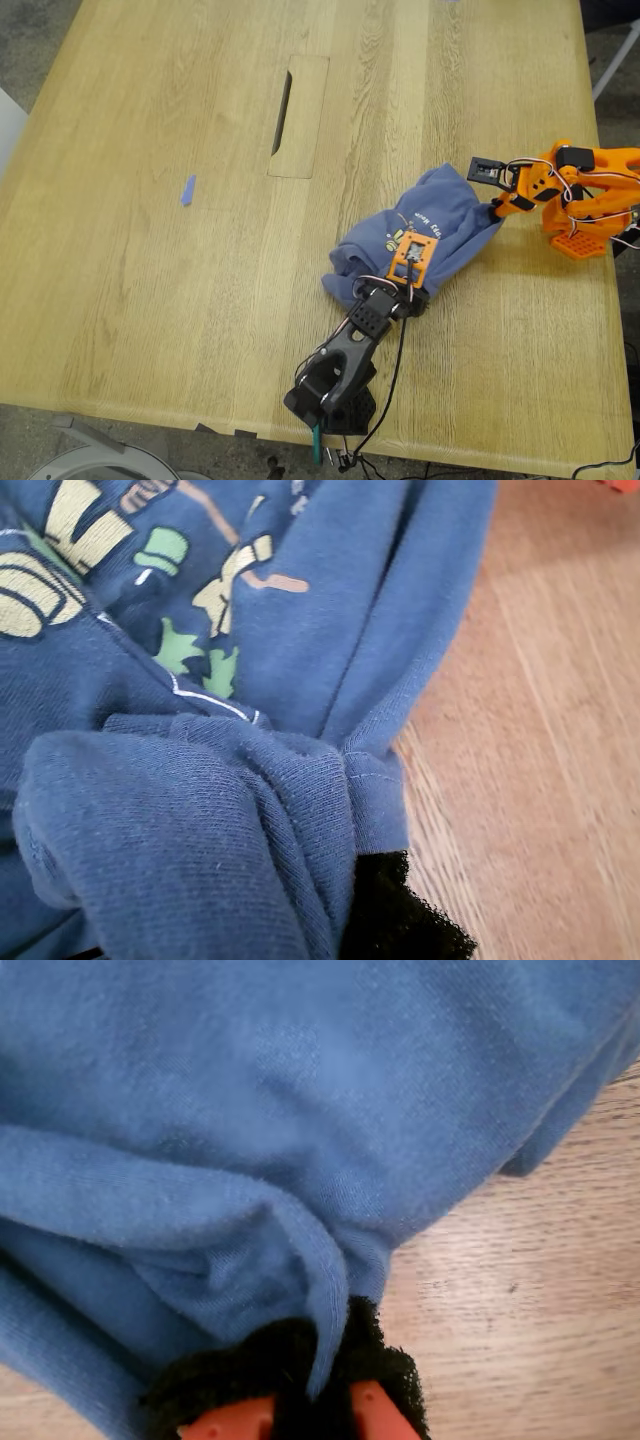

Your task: Fold a T-shirt

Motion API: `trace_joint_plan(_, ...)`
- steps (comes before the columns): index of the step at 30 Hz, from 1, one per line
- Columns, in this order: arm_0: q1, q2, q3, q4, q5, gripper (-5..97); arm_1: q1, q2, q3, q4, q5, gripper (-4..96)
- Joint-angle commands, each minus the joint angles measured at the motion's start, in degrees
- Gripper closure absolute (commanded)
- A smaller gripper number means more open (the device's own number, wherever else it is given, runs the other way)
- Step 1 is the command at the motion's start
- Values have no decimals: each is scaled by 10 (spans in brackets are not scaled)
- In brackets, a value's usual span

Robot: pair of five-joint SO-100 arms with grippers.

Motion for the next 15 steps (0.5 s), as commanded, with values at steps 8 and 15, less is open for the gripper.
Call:
trace_joint_plan(8, -21, 23, 34, -35, -13, 710, 16, 47, 93, -71, 1, 773)
trace_joint_plan(15, 2, 20, 18, -19, -53, 429, 28, 85, 97, -83, 18, 540)
